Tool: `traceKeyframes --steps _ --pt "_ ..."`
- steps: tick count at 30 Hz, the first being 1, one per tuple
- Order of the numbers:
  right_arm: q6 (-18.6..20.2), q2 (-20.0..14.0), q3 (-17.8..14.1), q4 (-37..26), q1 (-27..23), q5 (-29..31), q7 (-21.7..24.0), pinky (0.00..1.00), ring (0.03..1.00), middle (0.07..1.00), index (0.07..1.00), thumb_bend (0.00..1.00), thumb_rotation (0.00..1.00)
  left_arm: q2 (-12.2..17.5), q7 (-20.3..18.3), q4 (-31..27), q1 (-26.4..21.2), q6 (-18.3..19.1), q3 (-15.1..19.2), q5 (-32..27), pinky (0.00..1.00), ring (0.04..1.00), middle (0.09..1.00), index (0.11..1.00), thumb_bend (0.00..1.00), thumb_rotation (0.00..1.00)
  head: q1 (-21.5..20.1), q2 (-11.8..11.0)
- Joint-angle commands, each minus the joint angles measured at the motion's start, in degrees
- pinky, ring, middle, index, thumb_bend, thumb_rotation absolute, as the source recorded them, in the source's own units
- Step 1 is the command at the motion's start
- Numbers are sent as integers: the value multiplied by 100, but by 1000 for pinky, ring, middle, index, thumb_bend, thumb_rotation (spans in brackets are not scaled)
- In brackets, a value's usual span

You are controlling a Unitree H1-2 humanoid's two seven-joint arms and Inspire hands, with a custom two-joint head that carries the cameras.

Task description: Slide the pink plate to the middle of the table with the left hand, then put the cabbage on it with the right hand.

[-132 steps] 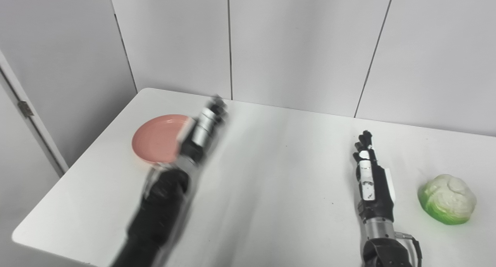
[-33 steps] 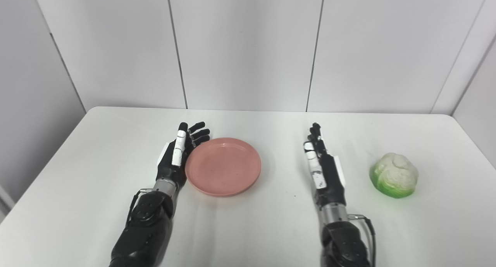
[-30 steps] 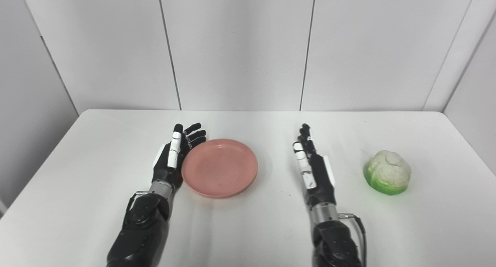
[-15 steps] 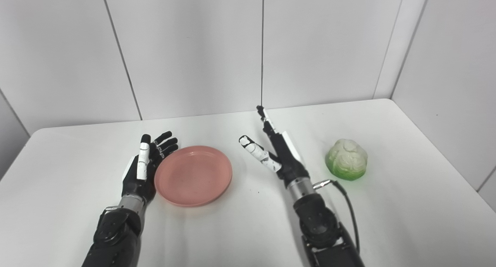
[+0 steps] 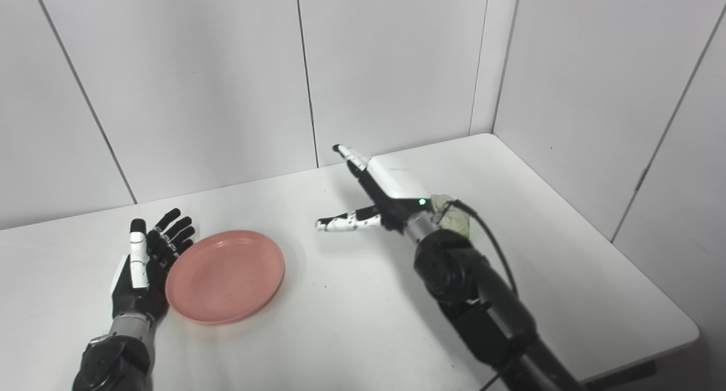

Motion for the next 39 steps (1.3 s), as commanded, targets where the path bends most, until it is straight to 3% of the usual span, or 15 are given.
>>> traceKeyframes --steps 1,4,14,19,23,30,35,36,39 --pt "200 -247 -80 -298 -247 -255 119 941 935 946 955 887 599 39 -187 293 149 -220 61 -144 888 854 825 805 814 979 -1 7" --pt "315 -553 -91 -376 -200 -483 350 989 960 958 962 917 537 33 -245 378 105 -261 67 -171 889 853 825 805 813 978 -38 -9" --pt "647 -954 -213 -416 -100 -777 921 1000 986 974 974 985 479 14 -225 431 71 -322 39 -143 882 856 826 807 811 976 7 -39" --pt "548 -1145 -248 -247 39 -849 860 1000 973 961 973 1000 527 7 -176 405 105 -341 45 -126 870 845 818 798 803 977 -13 -33" --pt "574 -1195 -254 -220 113 -838 886 1000 972 951 967 1000 579 2 -205 384 119 -335 46 -146 891 853 825 805 807 979 -11 -34" --pt "845 -1123 -370 -70 152 -570 1188 1000 978 968 979 1000 542 -13 -204 299 163 -234 46 -162 889 856 829 812 798 974 -2 -22" --pt "924 -1083 -393 122 160 -473 1173 958 935 946 949 1000 480 -20 -204 230 197 -205 52 -177 902 857 826 808 790 976 -1 4" --pt "941 -1068 -404 190 164 -424 1167 897 921 943 943 1000 456 -23 -215 225 201 -192 57 -192 898 858 827 807 786 977 2 5" --pt "965 -1053 -411 280 168 -346 1148 847 911 941 939 1000 437 -23 -227 213 207 -167 55 -214 895 859 828 807 784 977 -1 3"
